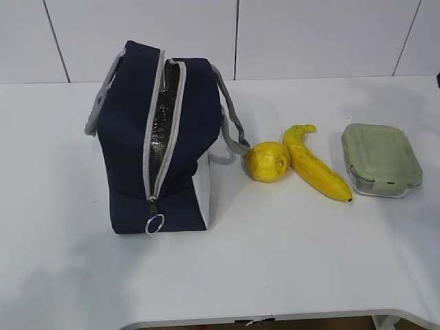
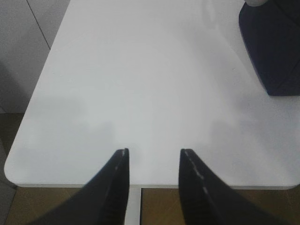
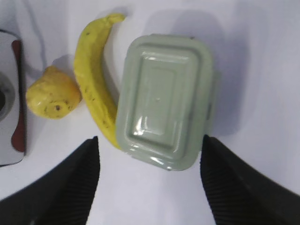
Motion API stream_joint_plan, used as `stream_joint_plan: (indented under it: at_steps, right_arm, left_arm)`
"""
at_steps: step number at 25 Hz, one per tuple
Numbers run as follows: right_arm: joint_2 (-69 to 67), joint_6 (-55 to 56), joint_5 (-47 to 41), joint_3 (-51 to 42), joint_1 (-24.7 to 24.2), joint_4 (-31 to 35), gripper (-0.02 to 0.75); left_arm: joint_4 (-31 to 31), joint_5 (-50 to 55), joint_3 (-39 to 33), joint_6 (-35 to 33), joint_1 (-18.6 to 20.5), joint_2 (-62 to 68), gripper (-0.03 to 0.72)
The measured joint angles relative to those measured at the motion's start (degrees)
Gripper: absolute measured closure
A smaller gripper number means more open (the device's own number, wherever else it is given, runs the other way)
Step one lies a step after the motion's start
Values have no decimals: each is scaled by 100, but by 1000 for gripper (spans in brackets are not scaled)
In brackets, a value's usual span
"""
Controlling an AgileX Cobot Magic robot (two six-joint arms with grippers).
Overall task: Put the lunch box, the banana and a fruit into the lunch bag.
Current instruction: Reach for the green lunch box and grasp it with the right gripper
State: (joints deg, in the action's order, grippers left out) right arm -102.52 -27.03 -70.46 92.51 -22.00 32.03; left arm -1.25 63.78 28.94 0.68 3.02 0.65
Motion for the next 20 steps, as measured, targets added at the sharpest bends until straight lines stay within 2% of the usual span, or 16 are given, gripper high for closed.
stream_joint_plan:
  at_steps: [5,8,12,20]
  right_arm:
    - [0,-1086,10,-993,-130,862,191]
    - [-35,-1499,20,-1352,-471,1081,191]
    - [-265,-1721,117,-1409,-904,1531,191]
    - [-716,-1743,128,-1409,-940,1950,191]
  left_arm:
    - [0,0,0,0,0,0,437]
    - [0,0,0,0,0,0,437]
    - [0,0,0,0,0,0,437]
    - [0,0,0,0,0,0,437]
